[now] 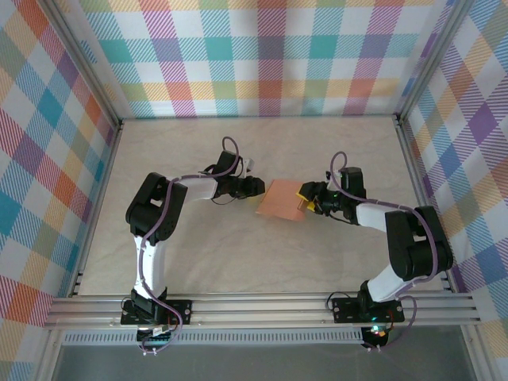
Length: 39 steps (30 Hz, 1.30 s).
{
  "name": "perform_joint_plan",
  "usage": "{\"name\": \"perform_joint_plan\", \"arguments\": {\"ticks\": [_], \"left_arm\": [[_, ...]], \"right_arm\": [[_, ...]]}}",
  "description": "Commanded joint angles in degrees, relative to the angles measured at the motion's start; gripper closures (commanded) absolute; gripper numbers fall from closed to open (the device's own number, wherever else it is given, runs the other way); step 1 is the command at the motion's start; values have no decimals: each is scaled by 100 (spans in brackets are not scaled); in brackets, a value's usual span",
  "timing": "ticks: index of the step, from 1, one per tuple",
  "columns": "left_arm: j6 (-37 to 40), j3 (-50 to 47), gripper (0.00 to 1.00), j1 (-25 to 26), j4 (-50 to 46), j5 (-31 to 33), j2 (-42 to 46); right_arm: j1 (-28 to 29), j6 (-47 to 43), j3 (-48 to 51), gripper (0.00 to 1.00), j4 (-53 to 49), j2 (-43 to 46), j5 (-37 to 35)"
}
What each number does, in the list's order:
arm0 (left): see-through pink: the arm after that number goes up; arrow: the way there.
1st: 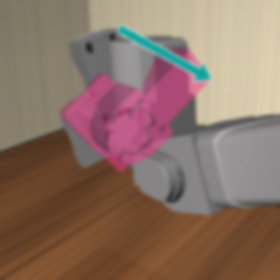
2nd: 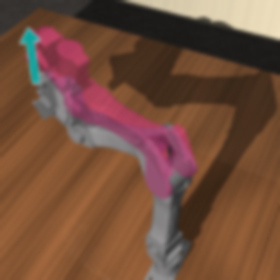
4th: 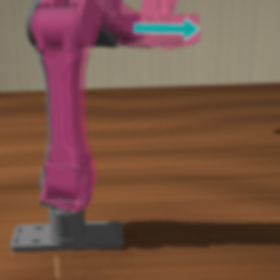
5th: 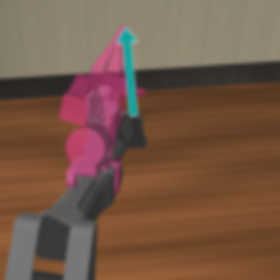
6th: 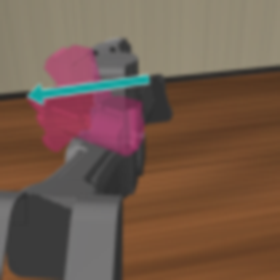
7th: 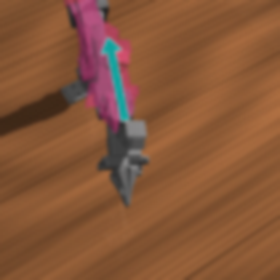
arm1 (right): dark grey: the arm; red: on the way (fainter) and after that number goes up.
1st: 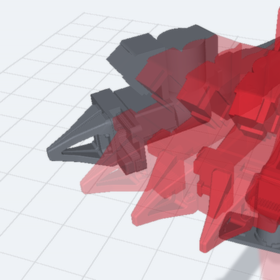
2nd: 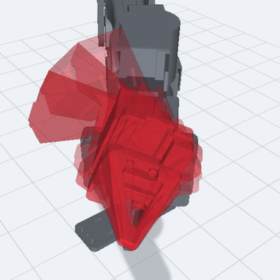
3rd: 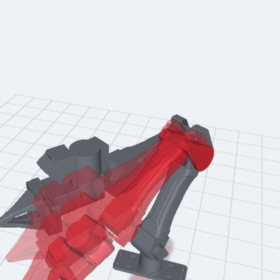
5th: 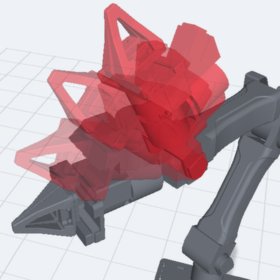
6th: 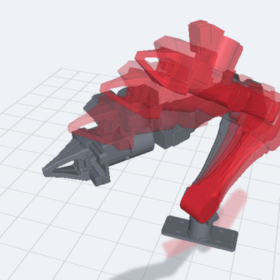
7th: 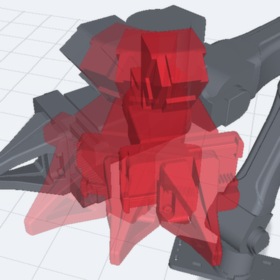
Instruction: Fold the paper box
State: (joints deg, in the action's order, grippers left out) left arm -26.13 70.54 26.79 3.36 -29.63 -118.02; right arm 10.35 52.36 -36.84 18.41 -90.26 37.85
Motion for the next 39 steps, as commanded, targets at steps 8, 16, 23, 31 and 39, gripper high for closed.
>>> {"name": "perform_joint_plan", "arguments": {"ticks": [8, 16, 23, 31, 39], "left_arm": [[-104, -877, 41, -15, 1113, 444, 562], [-690, -1572, 0, -194, 1752, 823, 1562], [-2235, -1773, 0, -288, 2596, 119, 1653], [-2111, -2016, 0, -319, 2830, 234, 1852], [2056, -3127, 0, 423, 2954, 2829, 3592]], "right_arm": [[-2, 52, -276, 58, -107, 266, 215], [-167, -16, -413, 57, -273, 547, 368], [-281, 234, -496, 57, -64, 624, 734], [-339, 674, -463, 57, 189, 564, 1082], [-569, 1118, -409, 57, 326, 649, 1286]]}}
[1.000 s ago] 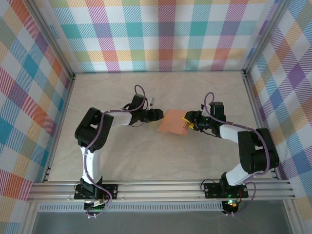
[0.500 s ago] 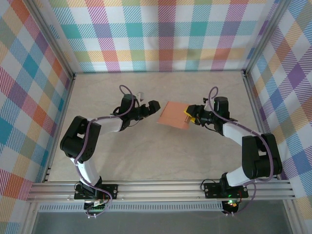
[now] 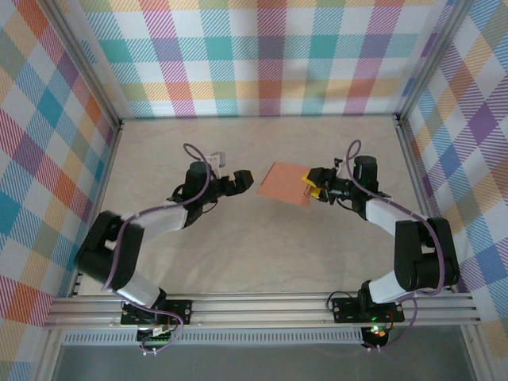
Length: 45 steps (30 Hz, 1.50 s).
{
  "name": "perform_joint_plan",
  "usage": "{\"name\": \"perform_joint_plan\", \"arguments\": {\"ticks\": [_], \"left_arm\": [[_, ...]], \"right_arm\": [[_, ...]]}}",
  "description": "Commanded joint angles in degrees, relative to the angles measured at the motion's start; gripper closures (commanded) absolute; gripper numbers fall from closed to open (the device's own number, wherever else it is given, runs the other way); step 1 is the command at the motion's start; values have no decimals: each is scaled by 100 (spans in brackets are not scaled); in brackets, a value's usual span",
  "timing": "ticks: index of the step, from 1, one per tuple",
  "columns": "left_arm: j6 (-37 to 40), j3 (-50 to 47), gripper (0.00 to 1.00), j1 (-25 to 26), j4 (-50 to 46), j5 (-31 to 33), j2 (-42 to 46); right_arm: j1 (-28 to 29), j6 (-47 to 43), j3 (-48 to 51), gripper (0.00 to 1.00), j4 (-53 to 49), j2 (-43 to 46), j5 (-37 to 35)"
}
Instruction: Fold the paper box
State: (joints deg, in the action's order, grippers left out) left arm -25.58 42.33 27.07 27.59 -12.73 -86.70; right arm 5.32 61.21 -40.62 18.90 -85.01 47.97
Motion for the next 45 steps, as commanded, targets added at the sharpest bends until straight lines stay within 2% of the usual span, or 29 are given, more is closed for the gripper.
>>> {"name": "perform_joint_plan", "arguments": {"ticks": [1, 7, 11, 13, 17, 21, 23, 28, 35, 39, 43, 45], "left_arm": [[2461, -496, 0, 585, 793, 1496, 586], [5164, -963, 0, 1707, 1753, 2666, 609], [6822, -1269, 0, 2201, 2561, 2955, 417], [7618, -1245, 0, 2448, 2682, 3347, 233], [8819, -1289, 0, 2769, 3917, 4180, -341], [9870, -1170, 0, 2915, 5337, 4616, -1162], [10080, -939, 0, 2930, 5344, 4785, -1418], [9883, -650, 1, 2891, 5350, 4737, -1585], [9939, -458, 15, 2727, 5353, 4527, -1935], [9915, -411, 26, 2614, 5353, 4356, -2015], [9805, -414, 27, 2533, 5353, 4284, -2018], [9807, -419, 32, 2523, 5351, 4278, -2016]], "right_arm": [[-82, 236, -51, 57, 272, 147, 317], [-141, 222, -97, 57, 116, 357, 361], [-163, 225, -85, 57, 54, 443, 414], [-165, 226, -73, 57, 52, 472, 437], [-163, 234, -51, 57, 57, 486, 480], [-166, 278, -11, 57, 148, 516, 576], [-168, 243, -9, 57, 128, 530, 611], [-164, 240, 67, 57, 149, 573, 659], [-166, 255, 106, 57, 165, 608, 717], [-170, 310, 161, 58, 234, 609, 749], [-172, 366, 201, 58, 292, 635, 748], [-171, 356, 203, 58, 291, 648, 752]]}}
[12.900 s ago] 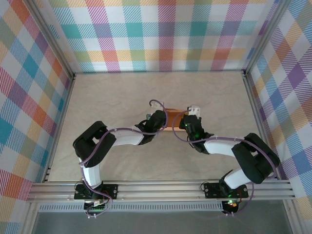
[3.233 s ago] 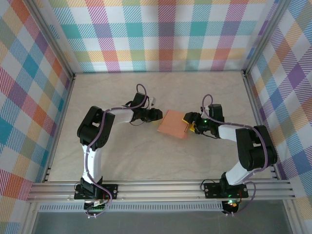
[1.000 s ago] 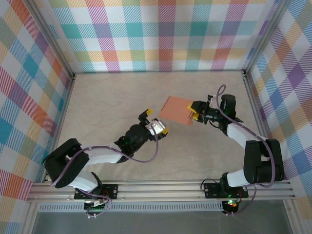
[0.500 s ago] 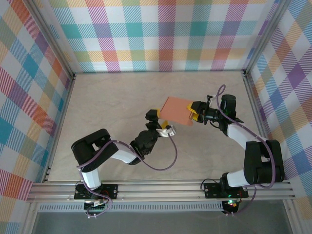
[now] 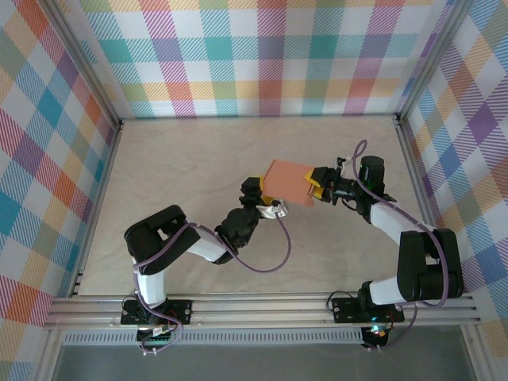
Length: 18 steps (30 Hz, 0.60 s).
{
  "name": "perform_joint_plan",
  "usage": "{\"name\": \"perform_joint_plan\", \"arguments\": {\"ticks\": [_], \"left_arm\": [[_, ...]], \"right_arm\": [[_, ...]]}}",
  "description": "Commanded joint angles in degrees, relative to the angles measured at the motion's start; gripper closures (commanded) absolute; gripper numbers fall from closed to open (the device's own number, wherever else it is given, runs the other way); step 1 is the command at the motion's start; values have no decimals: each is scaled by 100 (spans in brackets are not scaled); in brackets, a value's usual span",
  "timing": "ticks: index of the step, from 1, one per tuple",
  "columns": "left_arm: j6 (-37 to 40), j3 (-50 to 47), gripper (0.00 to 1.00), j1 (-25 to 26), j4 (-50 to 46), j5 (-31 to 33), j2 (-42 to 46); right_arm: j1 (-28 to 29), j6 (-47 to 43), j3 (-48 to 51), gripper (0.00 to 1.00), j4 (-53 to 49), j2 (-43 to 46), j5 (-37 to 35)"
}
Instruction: Fold the paper box
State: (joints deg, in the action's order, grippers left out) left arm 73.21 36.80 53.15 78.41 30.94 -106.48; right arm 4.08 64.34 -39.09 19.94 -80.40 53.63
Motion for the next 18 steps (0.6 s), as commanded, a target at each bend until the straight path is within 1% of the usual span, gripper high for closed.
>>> {"name": "perform_joint_plan", "arguments": {"ticks": [1, 4, 9, 11, 13, 14, 18], "left_arm": [[-70, 133, 34, -85, 264, -88, -47], [-71, 140, 40, -81, 262, -89, -66], [-83, 139, 41, -87, 262, -68, -73], [-78, 136, 44, -90, 265, -62, -87], [-30, 161, 46, -84, 262, -61, -131], [-4, 166, 48, -86, 262, -46, -160], [13, 185, 50, -90, 263, -37, -200]], "right_arm": [[-47, 40, 45, 58, 169, 191, 177], [-39, 43, 26, 58, 171, 187, 192], [-43, 34, -2, 58, 181, 148, 214], [-41, 43, 0, 58, 185, 152, 226], [-48, 36, -2, 58, 173, 172, 218], [-42, 35, 0, 58, 164, 180, 211], [-39, 28, 12, 58, 146, 200, 202]]}}
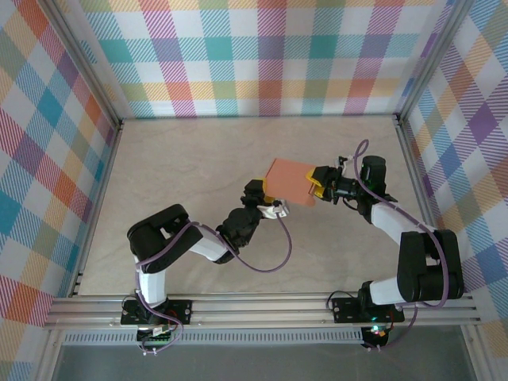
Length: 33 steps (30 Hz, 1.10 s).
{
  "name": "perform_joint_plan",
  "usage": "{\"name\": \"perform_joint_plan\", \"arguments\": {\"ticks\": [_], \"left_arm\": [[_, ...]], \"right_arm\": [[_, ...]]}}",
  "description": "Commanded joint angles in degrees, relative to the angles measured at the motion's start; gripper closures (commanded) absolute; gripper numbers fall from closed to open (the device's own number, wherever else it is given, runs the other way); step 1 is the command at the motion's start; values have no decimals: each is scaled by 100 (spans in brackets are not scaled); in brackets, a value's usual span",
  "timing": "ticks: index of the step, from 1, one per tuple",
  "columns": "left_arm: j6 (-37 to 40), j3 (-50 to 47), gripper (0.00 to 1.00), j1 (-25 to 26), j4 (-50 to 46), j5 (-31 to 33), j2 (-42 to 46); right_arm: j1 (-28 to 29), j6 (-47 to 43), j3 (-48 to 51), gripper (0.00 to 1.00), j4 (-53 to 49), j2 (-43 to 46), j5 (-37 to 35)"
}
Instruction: Fold the paper box
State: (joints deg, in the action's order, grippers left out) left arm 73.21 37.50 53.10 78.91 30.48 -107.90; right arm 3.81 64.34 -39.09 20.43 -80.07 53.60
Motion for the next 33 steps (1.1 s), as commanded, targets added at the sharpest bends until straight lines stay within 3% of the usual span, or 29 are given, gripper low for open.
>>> {"name": "perform_joint_plan", "arguments": {"ticks": [1, 12, 17, 25, 29, 33], "left_arm": [[13, 116, 54, -80, 212, 10, -56], [41, 71, 59, -80, 180, 32, -39], [-193, 73, 60, -80, -391, 49, 179], [-940, 77, 62, -122, -2087, -137, 902], [-1528, 236, 62, -243, -3562, -391, 1386], [-2082, 558, 60, -426, -5473, -1097, 1857]], "right_arm": [[-14, 30, 8, 58, 85, 166, 212], [-20, 10, -40, 57, 32, 162, 176], [-8, -33, -85, 52, -65, 193, 134], [-19, -388, -202, 19, -555, 308, -60], [-16, -794, -296, 12, -1072, 358, -250], [-22, -1602, -453, 11, -1907, 552, -689]]}}
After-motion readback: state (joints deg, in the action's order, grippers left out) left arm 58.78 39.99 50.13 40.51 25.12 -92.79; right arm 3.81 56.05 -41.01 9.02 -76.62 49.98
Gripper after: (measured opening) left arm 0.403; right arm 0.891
